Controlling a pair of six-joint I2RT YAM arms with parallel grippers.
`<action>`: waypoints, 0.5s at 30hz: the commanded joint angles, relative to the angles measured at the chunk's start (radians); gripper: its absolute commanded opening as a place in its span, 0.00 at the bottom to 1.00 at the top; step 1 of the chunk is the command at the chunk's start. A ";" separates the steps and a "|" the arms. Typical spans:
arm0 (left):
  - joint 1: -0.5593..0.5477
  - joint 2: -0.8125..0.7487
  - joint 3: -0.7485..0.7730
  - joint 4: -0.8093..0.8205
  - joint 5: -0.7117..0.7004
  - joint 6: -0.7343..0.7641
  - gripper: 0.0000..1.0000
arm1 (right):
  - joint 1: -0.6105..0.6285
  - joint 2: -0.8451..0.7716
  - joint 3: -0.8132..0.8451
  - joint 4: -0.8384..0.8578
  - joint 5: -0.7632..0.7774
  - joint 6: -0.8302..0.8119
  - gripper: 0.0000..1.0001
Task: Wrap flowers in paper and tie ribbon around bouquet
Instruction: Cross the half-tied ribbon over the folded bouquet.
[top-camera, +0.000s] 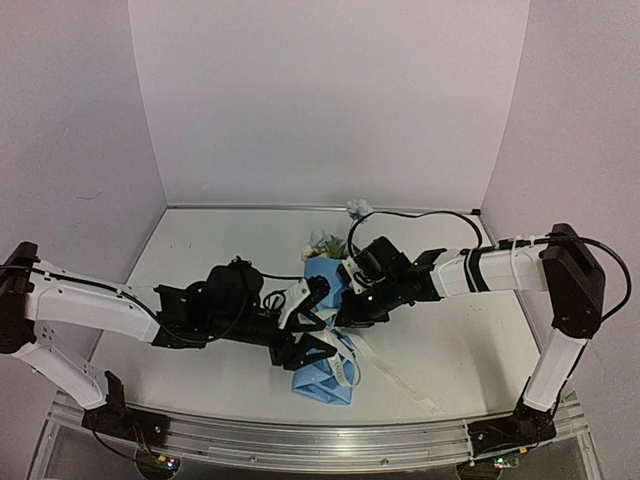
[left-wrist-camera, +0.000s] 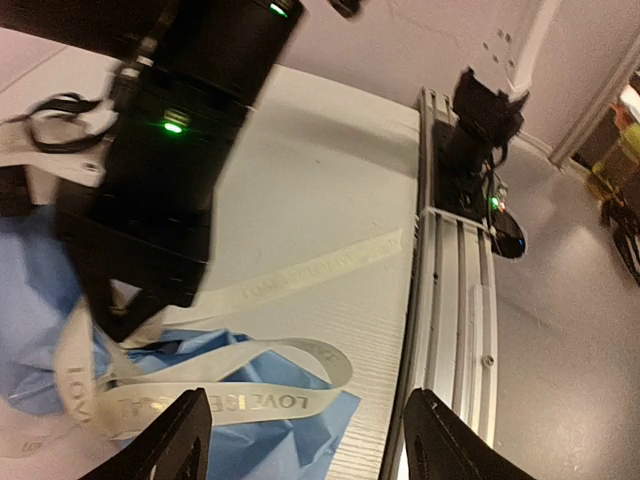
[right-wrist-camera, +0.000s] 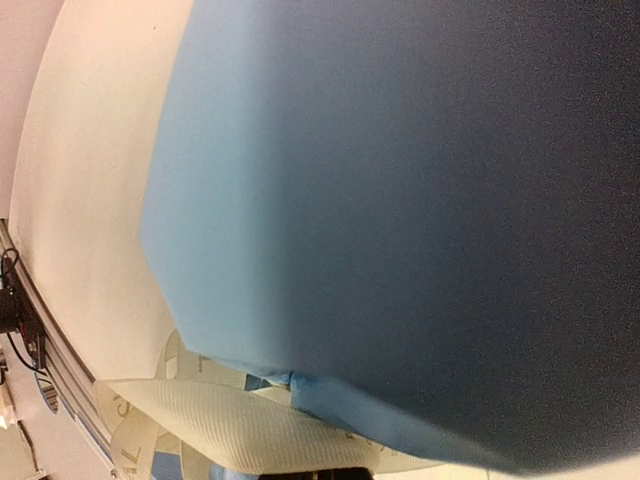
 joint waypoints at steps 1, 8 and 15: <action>0.088 -0.088 -0.024 0.095 -0.110 -0.078 0.64 | -0.006 -0.003 0.012 0.031 -0.006 -0.016 0.00; 0.199 0.035 0.054 -0.001 -0.149 -0.111 0.43 | -0.006 -0.016 0.003 0.042 -0.015 -0.016 0.00; 0.210 0.157 0.138 -0.058 -0.097 -0.113 0.37 | -0.006 -0.025 -0.009 0.051 -0.020 -0.017 0.00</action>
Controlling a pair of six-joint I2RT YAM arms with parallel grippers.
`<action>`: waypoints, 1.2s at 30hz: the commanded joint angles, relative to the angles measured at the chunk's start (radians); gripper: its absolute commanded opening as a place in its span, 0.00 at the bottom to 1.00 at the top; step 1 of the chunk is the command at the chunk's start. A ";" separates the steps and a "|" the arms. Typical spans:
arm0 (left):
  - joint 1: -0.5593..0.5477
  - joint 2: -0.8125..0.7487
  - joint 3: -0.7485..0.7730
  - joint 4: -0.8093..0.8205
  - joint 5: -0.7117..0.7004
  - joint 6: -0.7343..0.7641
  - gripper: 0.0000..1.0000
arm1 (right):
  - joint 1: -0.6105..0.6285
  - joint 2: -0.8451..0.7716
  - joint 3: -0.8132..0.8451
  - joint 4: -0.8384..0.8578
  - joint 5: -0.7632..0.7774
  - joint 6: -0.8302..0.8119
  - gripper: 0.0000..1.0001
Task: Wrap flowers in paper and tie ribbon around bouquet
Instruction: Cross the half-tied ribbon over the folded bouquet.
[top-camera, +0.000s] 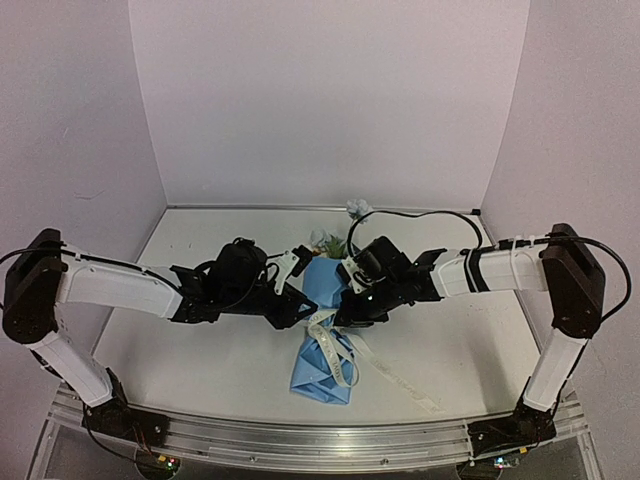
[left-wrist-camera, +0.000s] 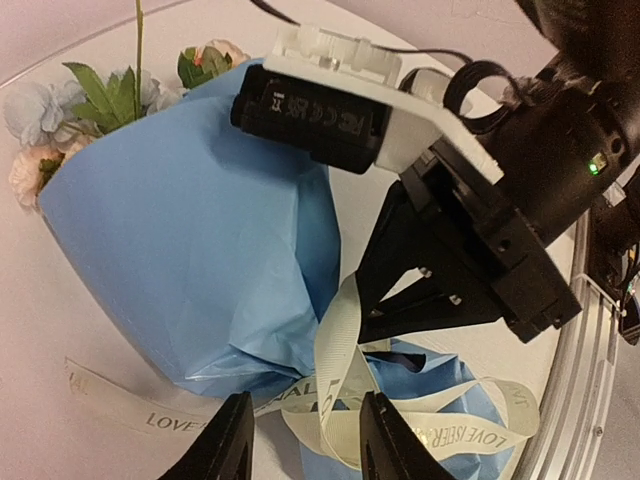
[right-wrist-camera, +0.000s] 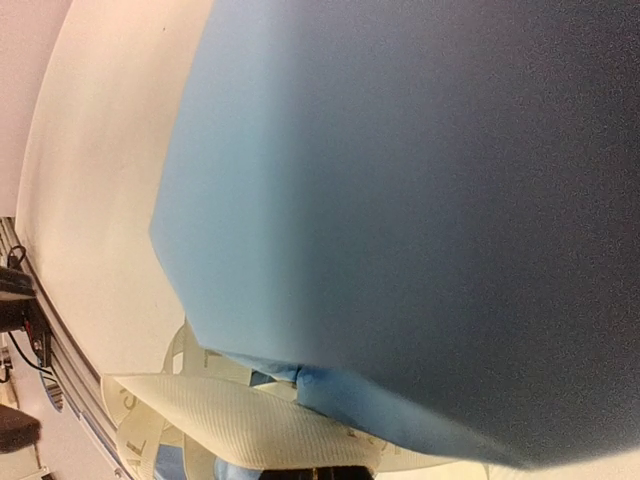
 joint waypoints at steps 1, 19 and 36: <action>0.000 0.055 0.089 -0.042 0.032 -0.013 0.37 | -0.004 -0.026 -0.006 0.036 -0.007 -0.015 0.00; 0.002 0.138 0.167 -0.082 0.162 0.009 0.04 | -0.002 -0.045 -0.025 0.075 -0.020 -0.013 0.00; 0.002 0.145 0.139 -0.004 0.295 -0.033 0.00 | -0.003 -0.038 -0.138 0.380 0.013 0.058 0.00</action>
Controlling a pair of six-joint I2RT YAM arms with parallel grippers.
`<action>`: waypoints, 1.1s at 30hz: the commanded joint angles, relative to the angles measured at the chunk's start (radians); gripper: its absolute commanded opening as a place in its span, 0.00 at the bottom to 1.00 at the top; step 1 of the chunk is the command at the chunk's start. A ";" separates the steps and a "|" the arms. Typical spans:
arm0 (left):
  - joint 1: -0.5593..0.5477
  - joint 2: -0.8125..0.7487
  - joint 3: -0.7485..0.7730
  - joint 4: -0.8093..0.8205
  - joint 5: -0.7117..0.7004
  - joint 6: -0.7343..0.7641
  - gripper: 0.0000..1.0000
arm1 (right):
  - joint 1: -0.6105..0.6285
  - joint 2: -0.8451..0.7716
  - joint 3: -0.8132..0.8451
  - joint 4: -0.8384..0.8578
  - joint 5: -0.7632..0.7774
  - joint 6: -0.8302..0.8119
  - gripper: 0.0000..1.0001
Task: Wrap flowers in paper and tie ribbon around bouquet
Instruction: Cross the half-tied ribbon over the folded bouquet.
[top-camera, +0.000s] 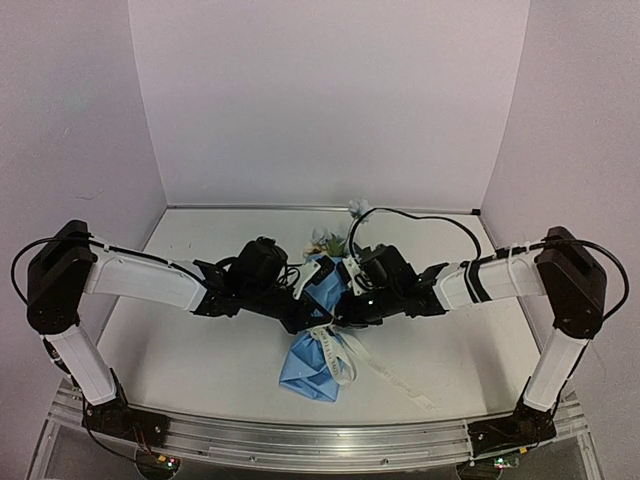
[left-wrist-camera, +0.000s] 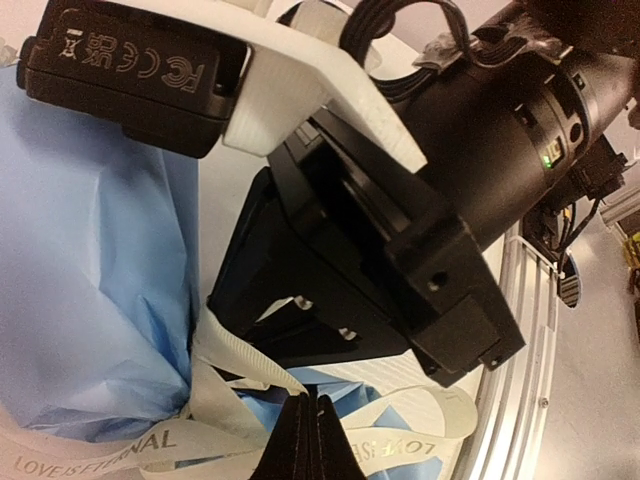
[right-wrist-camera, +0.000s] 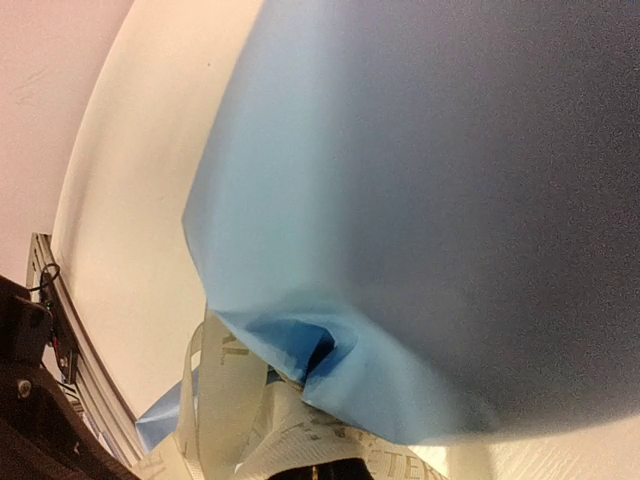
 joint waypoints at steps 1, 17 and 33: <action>0.002 0.009 0.014 0.054 0.060 -0.020 0.00 | -0.003 -0.031 -0.025 0.120 0.040 0.024 0.00; 0.016 0.109 0.016 0.056 0.012 -0.066 0.00 | -0.003 -0.064 -0.070 0.134 0.018 0.035 0.11; 0.018 0.111 0.025 0.047 0.012 -0.060 0.00 | -0.003 -0.161 -0.126 0.082 0.058 0.038 0.24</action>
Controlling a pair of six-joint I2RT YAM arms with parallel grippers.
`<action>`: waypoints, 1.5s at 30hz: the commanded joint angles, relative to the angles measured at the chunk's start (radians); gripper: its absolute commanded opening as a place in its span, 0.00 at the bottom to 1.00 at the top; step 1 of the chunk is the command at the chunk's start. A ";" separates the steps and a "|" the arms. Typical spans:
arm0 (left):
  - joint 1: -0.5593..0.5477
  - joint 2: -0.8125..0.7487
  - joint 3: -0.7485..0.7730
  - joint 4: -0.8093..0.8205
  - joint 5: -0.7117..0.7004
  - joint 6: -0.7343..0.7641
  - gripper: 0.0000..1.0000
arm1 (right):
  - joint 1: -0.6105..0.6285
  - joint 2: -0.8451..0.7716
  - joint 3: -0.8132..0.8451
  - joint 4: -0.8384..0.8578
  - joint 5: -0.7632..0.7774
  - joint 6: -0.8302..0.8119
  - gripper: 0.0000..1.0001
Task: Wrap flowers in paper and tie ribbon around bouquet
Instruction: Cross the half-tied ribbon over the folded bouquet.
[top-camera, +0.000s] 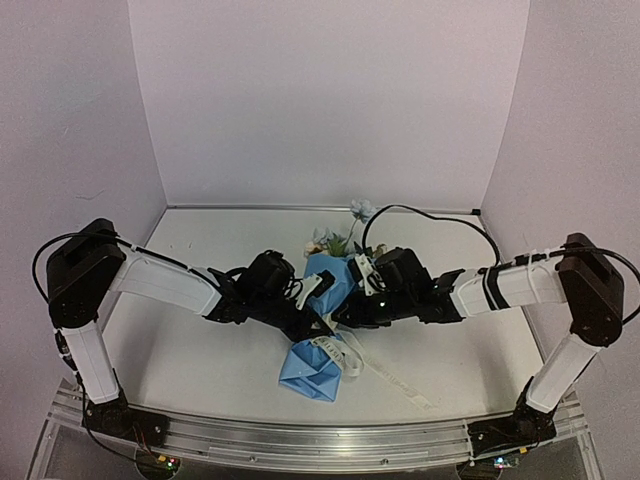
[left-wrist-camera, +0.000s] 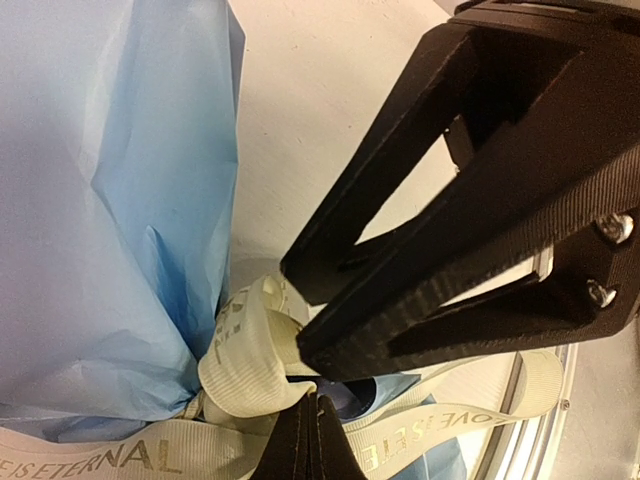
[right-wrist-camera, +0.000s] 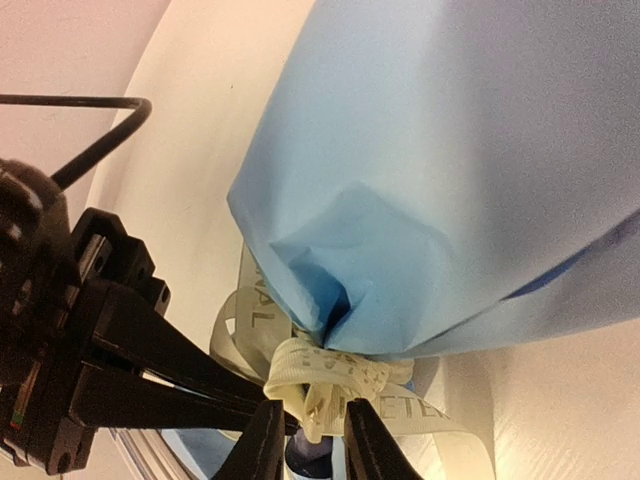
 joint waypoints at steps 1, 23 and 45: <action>0.004 -0.005 0.024 0.026 0.003 0.002 0.00 | -0.002 -0.057 -0.001 -0.039 0.047 -0.003 0.24; 0.004 -0.074 -0.014 0.037 0.005 0.026 0.00 | -0.002 0.006 0.098 -0.116 -0.061 0.026 0.12; 0.004 -0.063 0.084 -0.095 0.092 0.143 0.00 | -0.002 -0.098 0.013 -0.182 -0.017 -0.020 0.15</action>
